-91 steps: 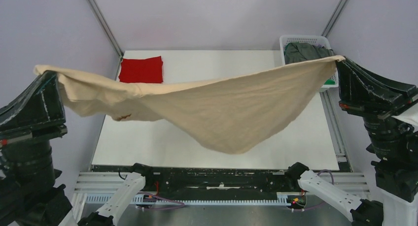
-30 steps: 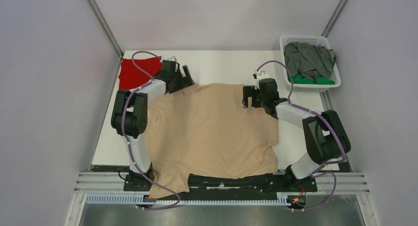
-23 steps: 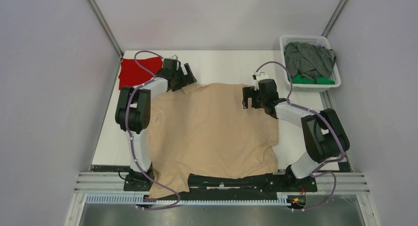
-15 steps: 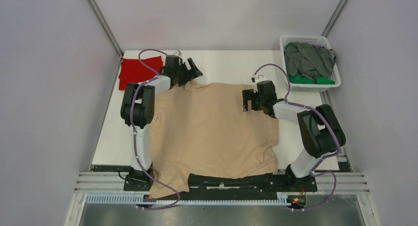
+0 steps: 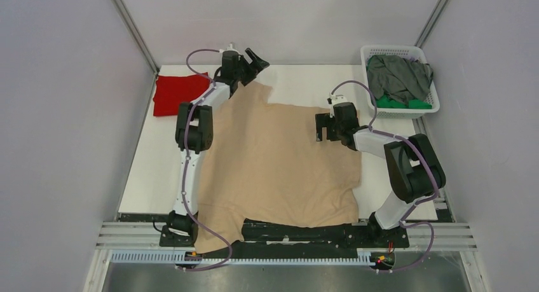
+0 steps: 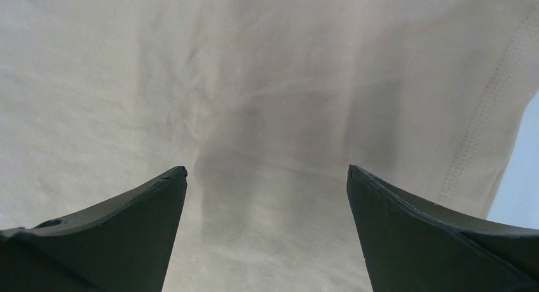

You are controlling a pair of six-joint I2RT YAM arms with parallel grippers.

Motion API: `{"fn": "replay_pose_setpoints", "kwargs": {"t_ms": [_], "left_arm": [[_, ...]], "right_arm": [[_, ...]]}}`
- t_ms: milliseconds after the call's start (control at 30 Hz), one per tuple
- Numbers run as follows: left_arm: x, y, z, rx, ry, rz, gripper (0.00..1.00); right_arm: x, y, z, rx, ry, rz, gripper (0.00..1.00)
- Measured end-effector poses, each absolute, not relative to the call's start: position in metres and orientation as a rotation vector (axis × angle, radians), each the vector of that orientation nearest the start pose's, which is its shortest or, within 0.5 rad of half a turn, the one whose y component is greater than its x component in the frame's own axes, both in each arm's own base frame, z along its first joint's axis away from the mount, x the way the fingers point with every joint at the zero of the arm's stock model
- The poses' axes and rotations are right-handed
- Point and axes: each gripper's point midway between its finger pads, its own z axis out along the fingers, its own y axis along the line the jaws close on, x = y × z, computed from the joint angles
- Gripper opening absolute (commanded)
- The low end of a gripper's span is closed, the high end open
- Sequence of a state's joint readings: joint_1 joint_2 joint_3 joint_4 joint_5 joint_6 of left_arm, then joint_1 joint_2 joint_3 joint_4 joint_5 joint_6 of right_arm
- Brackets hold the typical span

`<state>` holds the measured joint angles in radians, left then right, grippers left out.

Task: Fold and stack the t-shirts
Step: Flatten out the tshirt

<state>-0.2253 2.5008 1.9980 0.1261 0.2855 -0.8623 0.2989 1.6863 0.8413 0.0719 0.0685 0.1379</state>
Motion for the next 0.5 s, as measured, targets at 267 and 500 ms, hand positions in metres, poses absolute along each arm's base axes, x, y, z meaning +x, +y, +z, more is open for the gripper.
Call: {"fn": "replay_pose_setpoints", "kwargs": {"t_ms": [267, 500], "left_arm": [[0.664, -0.229, 0.142, -0.457, 1.98, -0.845, 1.0], [0.581, -0.199, 0.109, -0.386, 2.211, -0.584, 1.0]], "right_arm": [[0.388, 0.105, 0.025, -0.137, 2.363, 0.085, 0.98], [0.388, 0.094, 0.036, -0.072, 2.355, 0.042, 0.98]]}}
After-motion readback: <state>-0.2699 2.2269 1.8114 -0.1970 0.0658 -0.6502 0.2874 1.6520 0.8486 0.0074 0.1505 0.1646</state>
